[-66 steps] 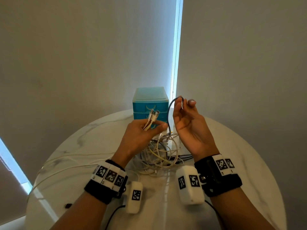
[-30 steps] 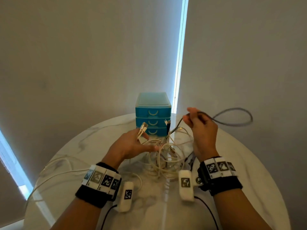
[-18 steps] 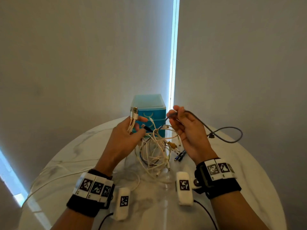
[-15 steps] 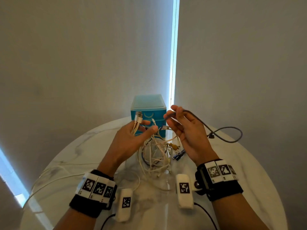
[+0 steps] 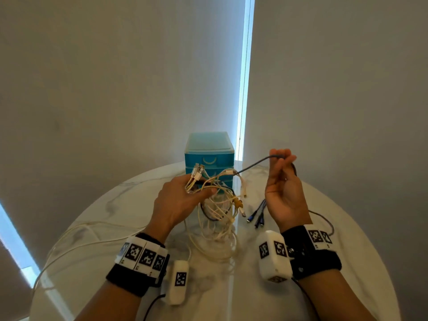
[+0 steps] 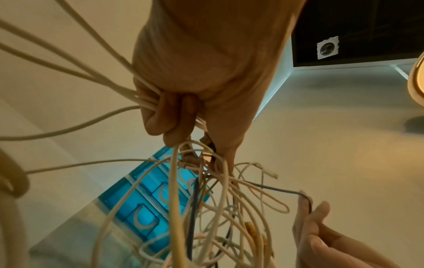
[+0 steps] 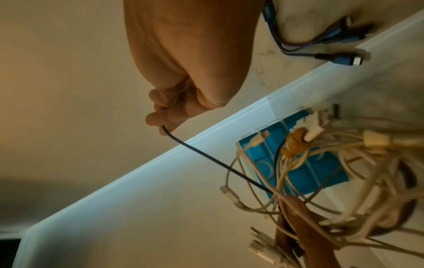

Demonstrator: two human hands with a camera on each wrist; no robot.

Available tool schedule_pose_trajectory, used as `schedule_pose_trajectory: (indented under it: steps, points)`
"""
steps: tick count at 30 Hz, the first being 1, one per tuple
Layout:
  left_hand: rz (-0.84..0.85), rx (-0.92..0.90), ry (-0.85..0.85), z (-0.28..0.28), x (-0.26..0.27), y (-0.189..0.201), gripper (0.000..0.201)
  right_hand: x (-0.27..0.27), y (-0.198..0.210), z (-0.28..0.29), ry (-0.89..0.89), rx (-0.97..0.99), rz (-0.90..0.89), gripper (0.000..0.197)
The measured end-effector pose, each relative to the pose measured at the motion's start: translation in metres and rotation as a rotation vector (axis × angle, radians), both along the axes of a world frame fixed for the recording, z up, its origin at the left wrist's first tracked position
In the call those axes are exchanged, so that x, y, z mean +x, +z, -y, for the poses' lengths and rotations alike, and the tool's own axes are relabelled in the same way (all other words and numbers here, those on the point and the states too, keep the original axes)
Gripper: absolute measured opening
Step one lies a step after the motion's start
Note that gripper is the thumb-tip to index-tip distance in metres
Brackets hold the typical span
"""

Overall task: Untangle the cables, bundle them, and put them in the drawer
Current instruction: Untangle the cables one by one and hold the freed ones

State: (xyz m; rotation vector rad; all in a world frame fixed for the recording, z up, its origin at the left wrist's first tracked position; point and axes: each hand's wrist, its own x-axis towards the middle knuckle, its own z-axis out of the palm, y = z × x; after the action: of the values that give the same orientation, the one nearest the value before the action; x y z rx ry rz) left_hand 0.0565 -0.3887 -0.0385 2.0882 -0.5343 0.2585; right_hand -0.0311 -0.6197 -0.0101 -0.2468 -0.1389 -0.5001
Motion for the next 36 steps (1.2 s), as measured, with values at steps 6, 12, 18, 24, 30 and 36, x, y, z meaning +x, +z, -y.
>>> schedule_pose_trajectory:
  steps: [6,12,18,24,30,36]
  points:
    - [0.052,-0.007,0.075,-0.003,0.003,-0.001,0.045,0.002,-0.008,0.016,-0.101,-0.142,-0.106,0.029]
    - [0.124,-0.056,0.114,-0.012,0.005,-0.001,0.047,0.004,-0.021,0.014,-0.185,-1.294,-0.850,0.062]
    - [0.129,-0.097,0.086,-0.011,0.002,0.002,0.024,-0.003,-0.006,-0.009,-0.737,-1.497,-0.594,0.048]
    - [0.105,-0.128,0.015,-0.013,0.001,0.003,0.026,0.021,-0.033,-0.020,-0.691,-1.975,-0.484,0.014]
    - [0.112,-0.081,-0.080,-0.014,-0.003,0.005,0.023,0.022,-0.031,-0.024,-0.590,-1.987,-0.385,0.033]
    - [0.138,0.097,-0.089,-0.009,-0.001,0.003,0.019,0.020,-0.028,-0.029,-0.470,-2.036,-0.459,0.022]
